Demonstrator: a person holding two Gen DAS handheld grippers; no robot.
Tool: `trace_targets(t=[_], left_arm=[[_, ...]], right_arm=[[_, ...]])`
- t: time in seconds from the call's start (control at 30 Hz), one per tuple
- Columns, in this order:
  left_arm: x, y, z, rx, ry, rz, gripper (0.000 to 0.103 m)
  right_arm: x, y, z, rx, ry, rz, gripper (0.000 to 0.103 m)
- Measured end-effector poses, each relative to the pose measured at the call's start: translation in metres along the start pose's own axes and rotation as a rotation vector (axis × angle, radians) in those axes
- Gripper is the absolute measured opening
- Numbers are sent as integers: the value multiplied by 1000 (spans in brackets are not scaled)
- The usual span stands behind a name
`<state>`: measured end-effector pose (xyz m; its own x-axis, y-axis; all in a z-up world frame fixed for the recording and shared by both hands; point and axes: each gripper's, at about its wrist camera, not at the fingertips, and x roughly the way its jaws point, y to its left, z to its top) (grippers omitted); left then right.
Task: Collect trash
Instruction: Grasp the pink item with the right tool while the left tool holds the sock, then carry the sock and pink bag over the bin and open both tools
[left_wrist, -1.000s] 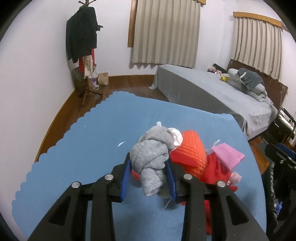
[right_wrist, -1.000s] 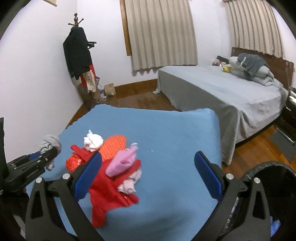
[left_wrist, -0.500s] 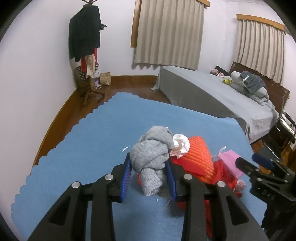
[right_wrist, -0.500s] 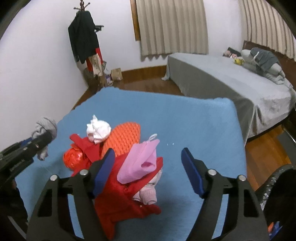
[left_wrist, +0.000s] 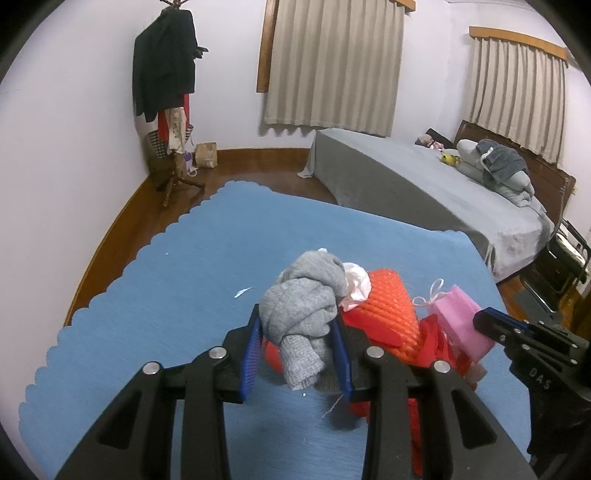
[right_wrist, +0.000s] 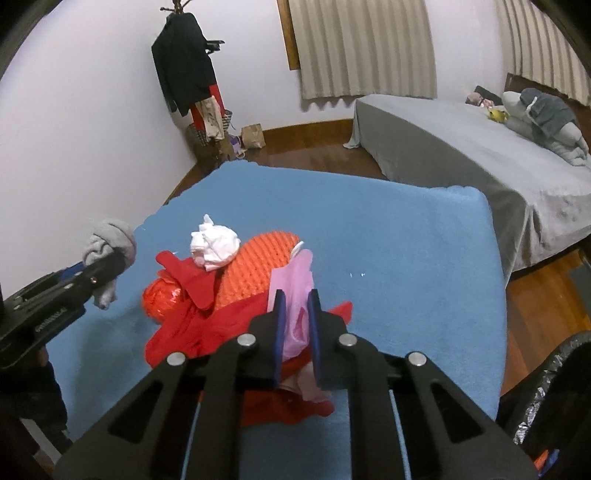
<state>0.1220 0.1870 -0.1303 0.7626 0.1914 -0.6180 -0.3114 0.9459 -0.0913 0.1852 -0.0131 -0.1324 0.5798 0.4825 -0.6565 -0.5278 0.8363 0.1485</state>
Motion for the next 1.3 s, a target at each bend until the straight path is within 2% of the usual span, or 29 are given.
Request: trace_targets(t=[0.33,0.53,0.7,0.77,0.9,0.93,1.07,1.3], left_arm=[[-5,-8,-1,17,-1,-14,34],[-5,-14,-3,23,6,-26,34],[-2,-14,-7,26,20,-27,34],[-1,-13,-9,25,24,-23,34],[1,-12,-10,22,30,-21,34],[1,-12,-11,23,31,-21,34],[0,-12,-12,22,31,-21,34],[-4,-15,-9,31,19,-31,34]], right_arm=[[-19,-4,1,12,-23,17,8],[-14,-5,-7,12,8,7,8],[-7,-5,-11,17,28,4,16],[-6,-4,-11,13,31,3,24],[-2,-2,-14,3,51,10,24],[0,-1,-15,-1,58,13,24],[-3,2,-17,-12,52,26,12],[-28,2,-10,-20,-8,46,8]])
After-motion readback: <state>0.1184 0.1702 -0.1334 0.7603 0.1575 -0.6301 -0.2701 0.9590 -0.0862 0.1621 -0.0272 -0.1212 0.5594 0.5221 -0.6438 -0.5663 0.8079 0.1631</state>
